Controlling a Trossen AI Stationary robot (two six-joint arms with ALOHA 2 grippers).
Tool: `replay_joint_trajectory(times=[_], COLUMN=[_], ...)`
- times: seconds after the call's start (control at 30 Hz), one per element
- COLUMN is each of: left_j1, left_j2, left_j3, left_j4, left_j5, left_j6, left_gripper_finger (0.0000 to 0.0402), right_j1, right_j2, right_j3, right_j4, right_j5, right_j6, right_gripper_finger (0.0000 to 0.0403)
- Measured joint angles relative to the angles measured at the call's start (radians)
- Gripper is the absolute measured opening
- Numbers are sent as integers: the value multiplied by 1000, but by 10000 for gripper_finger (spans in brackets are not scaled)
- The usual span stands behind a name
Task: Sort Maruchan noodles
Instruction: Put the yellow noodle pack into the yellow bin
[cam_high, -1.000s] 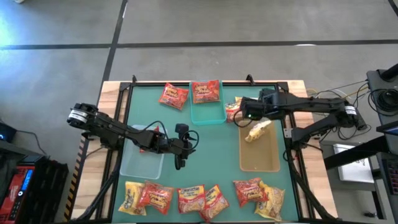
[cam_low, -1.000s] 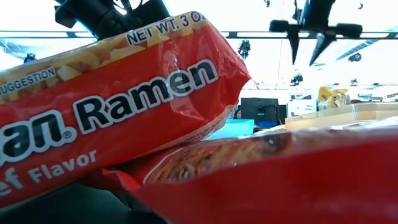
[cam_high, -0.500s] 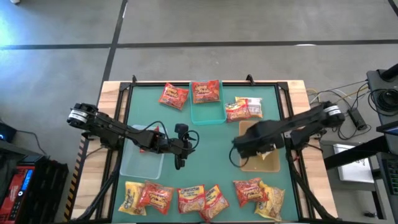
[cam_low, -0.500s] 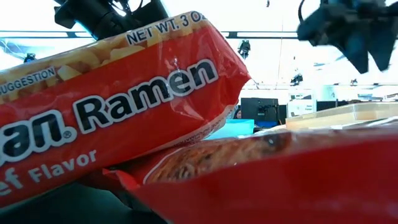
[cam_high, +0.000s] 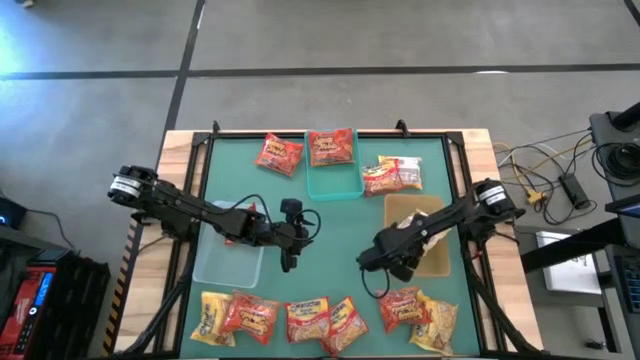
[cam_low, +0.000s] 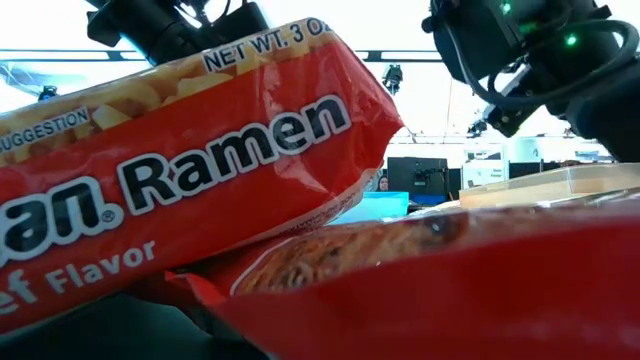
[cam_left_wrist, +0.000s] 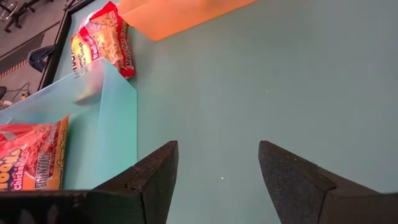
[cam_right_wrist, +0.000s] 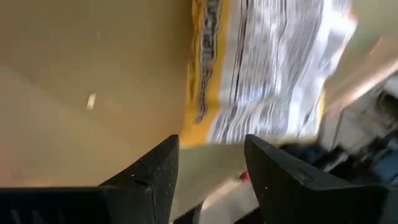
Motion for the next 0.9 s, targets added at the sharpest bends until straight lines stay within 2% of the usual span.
replay_joint_trajectory(times=[0.2,0.43,0.7,0.8,0.9], left_j1=[4,5,6,6,6], left_j2=[0,0,0,0,0], left_j3=[-3,-15,-23,-23,-24], left_j4=[-2,-10,-10,-10,-10], left_j5=[0,-1,-3,-4,-4], left_j6=[-1,-35,-66,-71,-71], left_gripper_finger=[207,207,207,207,207], right_j1=[35,166,391,442,463], right_j2=[-10,-28,-26,-26,-26], right_j3=[0,0,-1,-1,-1], right_j4=[-7,-7,-8,-8,-8], right_j5=[105,128,326,414,429], right_j6=[-11,-10,-74,-77,-125], right_gripper_finger=[171,168,138,130,128])
